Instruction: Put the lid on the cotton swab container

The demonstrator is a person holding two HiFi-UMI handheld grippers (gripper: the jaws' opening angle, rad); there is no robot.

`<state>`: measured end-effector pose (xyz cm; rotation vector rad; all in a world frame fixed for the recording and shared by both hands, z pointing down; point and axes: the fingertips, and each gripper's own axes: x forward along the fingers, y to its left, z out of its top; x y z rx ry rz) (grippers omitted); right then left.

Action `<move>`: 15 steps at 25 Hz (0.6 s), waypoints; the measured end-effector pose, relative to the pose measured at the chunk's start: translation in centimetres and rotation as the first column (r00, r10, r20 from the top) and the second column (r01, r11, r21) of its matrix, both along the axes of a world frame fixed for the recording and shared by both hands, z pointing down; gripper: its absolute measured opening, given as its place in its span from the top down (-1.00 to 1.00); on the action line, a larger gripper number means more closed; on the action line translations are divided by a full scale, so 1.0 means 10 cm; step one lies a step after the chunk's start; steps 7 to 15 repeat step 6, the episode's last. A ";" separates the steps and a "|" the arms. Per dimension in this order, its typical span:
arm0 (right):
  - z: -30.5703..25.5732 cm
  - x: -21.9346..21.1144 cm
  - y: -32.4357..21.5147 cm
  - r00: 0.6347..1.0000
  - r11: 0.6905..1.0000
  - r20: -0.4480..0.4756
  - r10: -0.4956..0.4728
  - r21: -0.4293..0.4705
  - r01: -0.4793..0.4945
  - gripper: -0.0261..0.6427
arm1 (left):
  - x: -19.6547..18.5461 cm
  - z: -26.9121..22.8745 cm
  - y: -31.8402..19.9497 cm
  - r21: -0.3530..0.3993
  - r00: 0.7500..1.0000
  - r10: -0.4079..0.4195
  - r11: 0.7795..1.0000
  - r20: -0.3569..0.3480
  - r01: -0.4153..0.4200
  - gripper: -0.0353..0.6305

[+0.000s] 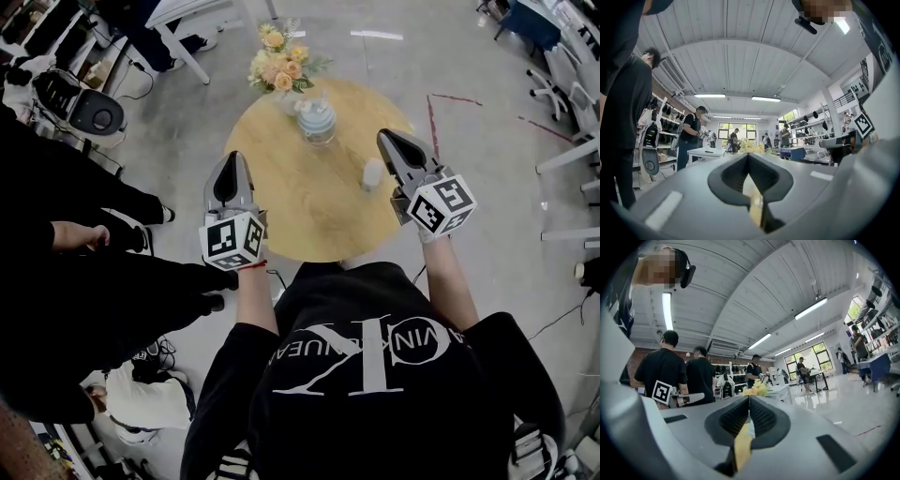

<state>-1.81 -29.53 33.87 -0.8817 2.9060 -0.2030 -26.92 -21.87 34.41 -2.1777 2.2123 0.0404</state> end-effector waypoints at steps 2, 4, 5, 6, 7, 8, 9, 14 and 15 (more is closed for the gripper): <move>0.00 -0.01 0.00 1.000 1.000 -0.002 0.000 -0.002 0.000 0.88 | -0.01 0.00 0.00 -0.002 1.000 -0.002 1.000 -0.003 0.002 0.86; 0.00 0.00 0.00 1.000 1.000 -0.002 0.001 -0.006 -0.001 0.88 | -0.02 0.00 0.01 -0.004 1.000 -0.004 1.000 -0.005 0.004 0.86; 0.00 0.00 0.00 1.000 1.000 -0.002 0.003 -0.007 -0.003 0.88 | -0.02 0.00 0.02 -0.005 1.000 -0.005 1.000 -0.007 0.005 0.86; 0.00 0.00 0.00 1.000 1.000 -0.002 0.004 -0.009 -0.004 0.88 | -0.02 0.00 0.03 -0.006 1.000 -0.006 1.000 -0.008 0.006 0.86; 0.00 0.00 0.00 1.000 1.000 -0.002 0.004 -0.009 -0.004 0.88 | -0.02 0.00 0.03 -0.006 1.000 -0.006 1.000 -0.008 0.006 0.86; 0.00 0.00 0.00 1.000 1.000 -0.002 0.004 -0.009 -0.004 0.88 | -0.02 0.00 0.03 -0.006 1.000 -0.006 1.000 -0.008 0.006 0.86; 0.00 0.00 0.00 1.000 1.000 -0.002 0.004 -0.009 -0.004 0.88 | -0.02 0.00 0.03 -0.006 1.000 -0.006 1.000 -0.008 0.006 0.86; 0.00 0.00 0.00 1.000 1.000 -0.002 0.004 -0.009 -0.004 0.88 | -0.02 0.00 0.03 -0.006 1.000 -0.006 1.000 -0.008 0.006 0.86; 0.00 0.00 0.00 1.000 1.000 -0.002 0.004 -0.009 -0.004 0.88 | -0.02 0.00 0.03 -0.006 1.000 -0.006 1.000 -0.008 0.006 0.86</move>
